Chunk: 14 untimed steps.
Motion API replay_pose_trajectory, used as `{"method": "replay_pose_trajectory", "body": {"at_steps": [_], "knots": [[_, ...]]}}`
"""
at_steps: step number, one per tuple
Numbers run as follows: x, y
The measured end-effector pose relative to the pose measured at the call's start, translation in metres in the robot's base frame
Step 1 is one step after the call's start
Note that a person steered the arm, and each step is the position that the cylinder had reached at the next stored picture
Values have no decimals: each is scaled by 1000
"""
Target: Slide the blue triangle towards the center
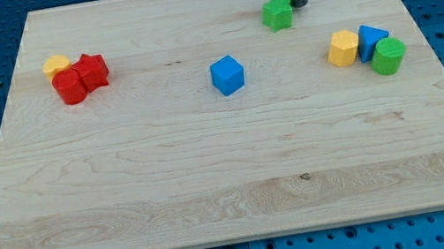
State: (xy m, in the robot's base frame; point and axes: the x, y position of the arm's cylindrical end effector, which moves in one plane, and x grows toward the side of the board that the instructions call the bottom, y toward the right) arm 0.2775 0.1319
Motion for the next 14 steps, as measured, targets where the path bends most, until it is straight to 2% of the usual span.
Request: {"method": "replay_pose_trajectory", "body": {"at_steps": [2, 3, 4, 5, 6, 8, 9, 10, 11, 12, 14], "knots": [[37, -52], [18, -28], [-5, 46], [25, 86], [67, 93], [114, 64], [123, 59], [98, 82], [104, 126], [136, 134], [142, 59]]}}
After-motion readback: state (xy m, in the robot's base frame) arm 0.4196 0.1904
